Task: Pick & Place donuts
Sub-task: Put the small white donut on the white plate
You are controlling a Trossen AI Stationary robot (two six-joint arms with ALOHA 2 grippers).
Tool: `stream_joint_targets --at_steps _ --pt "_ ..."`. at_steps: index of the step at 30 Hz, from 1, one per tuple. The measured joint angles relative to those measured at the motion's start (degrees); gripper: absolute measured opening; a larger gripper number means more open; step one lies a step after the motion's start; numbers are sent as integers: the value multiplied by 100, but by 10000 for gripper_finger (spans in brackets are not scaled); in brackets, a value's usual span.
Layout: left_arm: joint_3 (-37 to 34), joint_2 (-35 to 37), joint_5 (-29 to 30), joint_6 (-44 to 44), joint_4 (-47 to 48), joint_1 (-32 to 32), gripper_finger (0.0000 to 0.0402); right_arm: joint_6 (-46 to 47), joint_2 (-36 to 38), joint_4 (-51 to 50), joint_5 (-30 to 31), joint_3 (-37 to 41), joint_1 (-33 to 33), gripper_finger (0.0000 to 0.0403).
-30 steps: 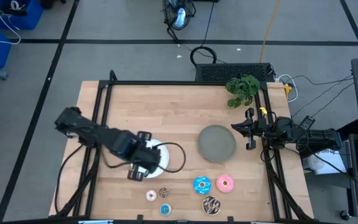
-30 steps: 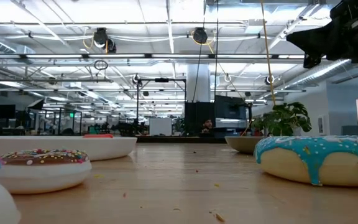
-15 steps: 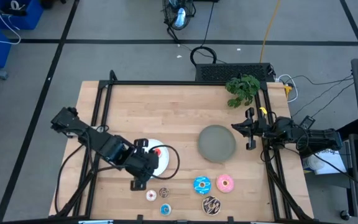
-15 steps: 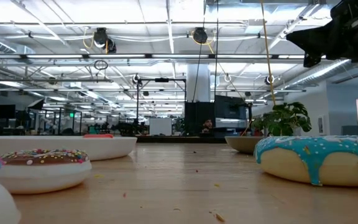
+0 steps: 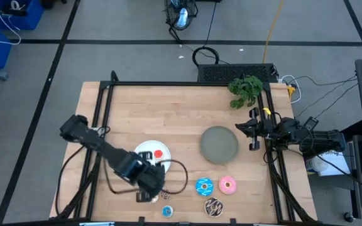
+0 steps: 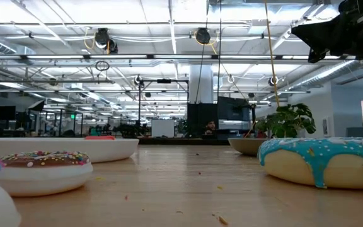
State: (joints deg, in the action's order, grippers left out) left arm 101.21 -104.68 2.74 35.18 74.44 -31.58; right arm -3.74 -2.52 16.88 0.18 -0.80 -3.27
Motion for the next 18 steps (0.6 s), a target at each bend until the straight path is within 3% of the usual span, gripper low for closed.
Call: stream_joint_targets --at_steps 5,8,12,18 --pt "24 -556 -746 -337 -404 -4 10 3 0 -40 -1 0 0 0" --pt "26 -733 -835 -510 -605 -105 6 4 0 -66 -1 -1 0 0" --pt "28 -856 -523 -800 -835 -301 6 1 -2 -83 -1 0 0 0" --pt "33 -859 438 -464 -809 -423 50 2 -2 -86 -21 -1 0 0"
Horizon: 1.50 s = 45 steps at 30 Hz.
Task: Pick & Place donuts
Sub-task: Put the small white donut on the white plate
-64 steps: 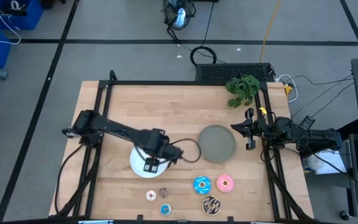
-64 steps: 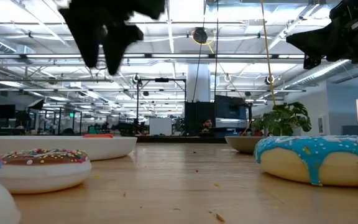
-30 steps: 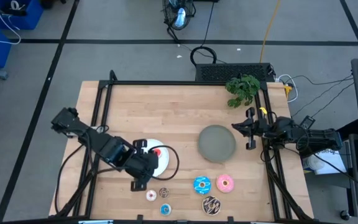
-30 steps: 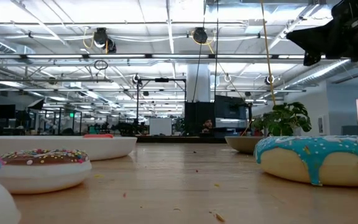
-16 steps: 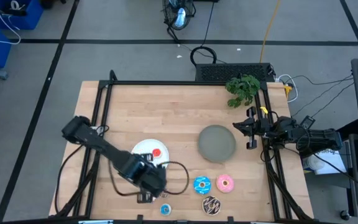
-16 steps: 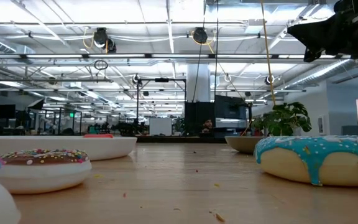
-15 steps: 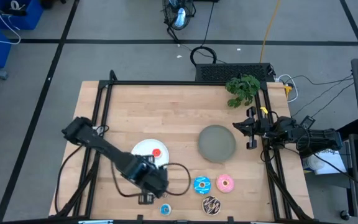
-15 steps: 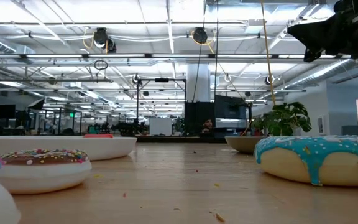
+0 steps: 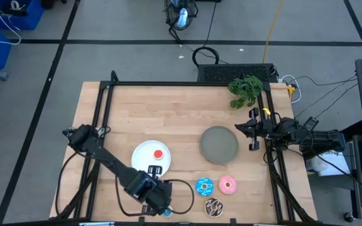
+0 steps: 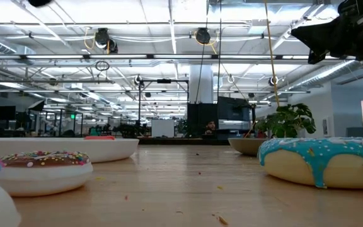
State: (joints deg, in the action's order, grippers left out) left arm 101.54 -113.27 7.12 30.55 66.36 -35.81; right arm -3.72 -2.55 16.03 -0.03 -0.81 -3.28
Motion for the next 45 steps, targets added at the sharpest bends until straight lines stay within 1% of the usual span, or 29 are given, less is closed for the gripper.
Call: stream_joint_targets --at_steps 2,4,7,13,16,18,23,28,32,36,39,45 --pt "0 0 -63 123 46 -2 72 2 0 -11 -2 1 0 0" --pt "0 0 -348 112 55 -37 97 2 0 -28 -2 0 0 0" --pt "-30 0 -605 81 -29 -150 146 2 0 -75 -4 1 1 0" --pt "-37 -51 -295 168 -172 -333 250 4 0 -122 -4 1 -1 0" --pt "-48 -112 -110 146 -212 -465 285 4 0 -118 -3 -1 0 0" --pt "-46 -192 -112 199 -234 -494 301 4 0 -117 -4 1 -1 0" --pt "-59 -483 -170 338 -186 -470 320 4 -14 -127 -7 1 0 0" --pt "-61 -764 -373 -257 -190 -468 321 4 -28 -126 -6 1 -1 0" --pt "-59 -946 -479 -522 -201 -457 321 4 -28 -128 -7 -1 1 0" --pt "-61 -1118 -525 -582 -198 -407 321 4 -28 -128 -7 1 -1 0" --pt "-61 -1259 -708 -604 -198 -352 321 4 -28 -128 -7 0 1 0" --pt "-61 -1408 -863 -617 -76 -272 321 6 -28 -127 -6 -1 0 0"
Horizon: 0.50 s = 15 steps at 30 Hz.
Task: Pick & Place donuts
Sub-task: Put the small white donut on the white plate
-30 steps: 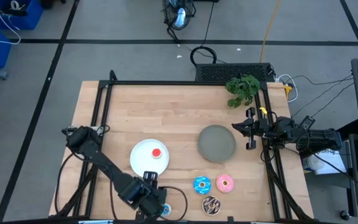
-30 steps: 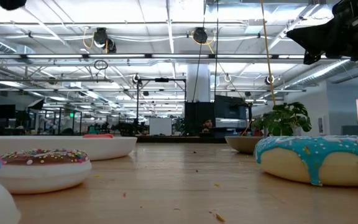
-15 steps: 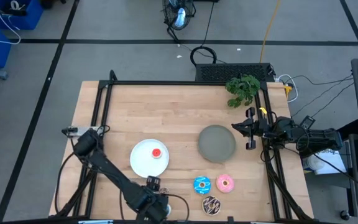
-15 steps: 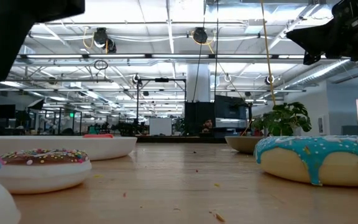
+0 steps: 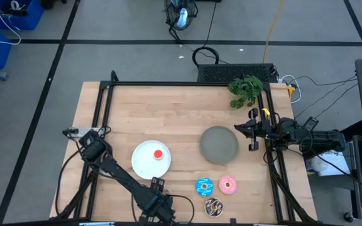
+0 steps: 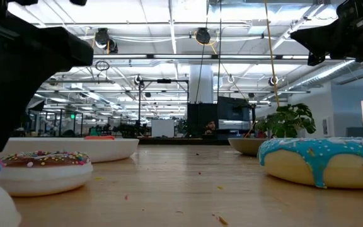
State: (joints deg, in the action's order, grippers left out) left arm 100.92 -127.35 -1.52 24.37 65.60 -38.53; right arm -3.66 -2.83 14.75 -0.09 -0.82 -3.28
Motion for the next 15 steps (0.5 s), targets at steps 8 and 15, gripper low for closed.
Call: stream_joint_targets --at_steps 8,15 --pt "-378 -8 -213 236 -54 41 321 0 0 -1 -1 0 0 0" --pt "-435 2 -129 -22 -277 44 321 0 0 1 -1 0 -1 0"
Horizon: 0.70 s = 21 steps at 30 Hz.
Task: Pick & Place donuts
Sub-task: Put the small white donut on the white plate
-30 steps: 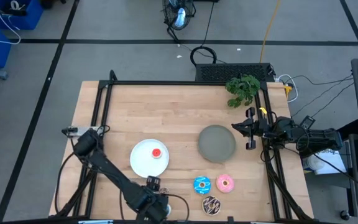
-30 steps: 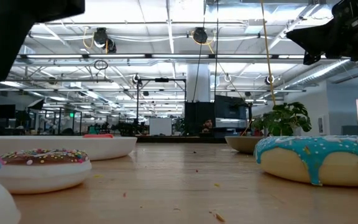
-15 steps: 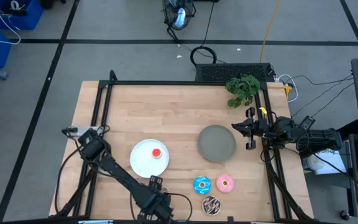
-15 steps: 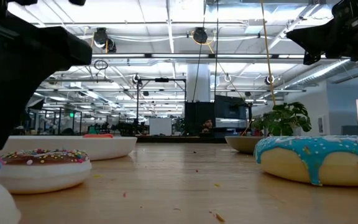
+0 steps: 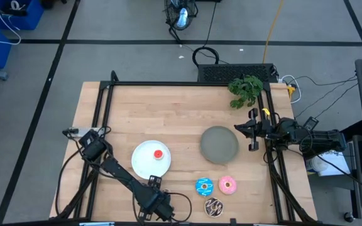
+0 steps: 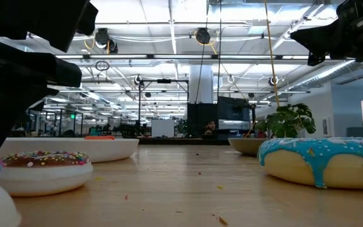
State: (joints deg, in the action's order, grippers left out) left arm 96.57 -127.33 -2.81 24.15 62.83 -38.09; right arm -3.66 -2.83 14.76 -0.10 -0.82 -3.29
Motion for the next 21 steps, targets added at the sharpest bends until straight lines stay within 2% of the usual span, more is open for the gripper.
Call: stream_joint_targets --at_steps 16,21 --pt "-4 4 132 -324 -275 24 321 0 0 -2 2 0 2 0" --pt "-4 4 93 -316 -275 24 286 0 0 -2 0 0 2 0"
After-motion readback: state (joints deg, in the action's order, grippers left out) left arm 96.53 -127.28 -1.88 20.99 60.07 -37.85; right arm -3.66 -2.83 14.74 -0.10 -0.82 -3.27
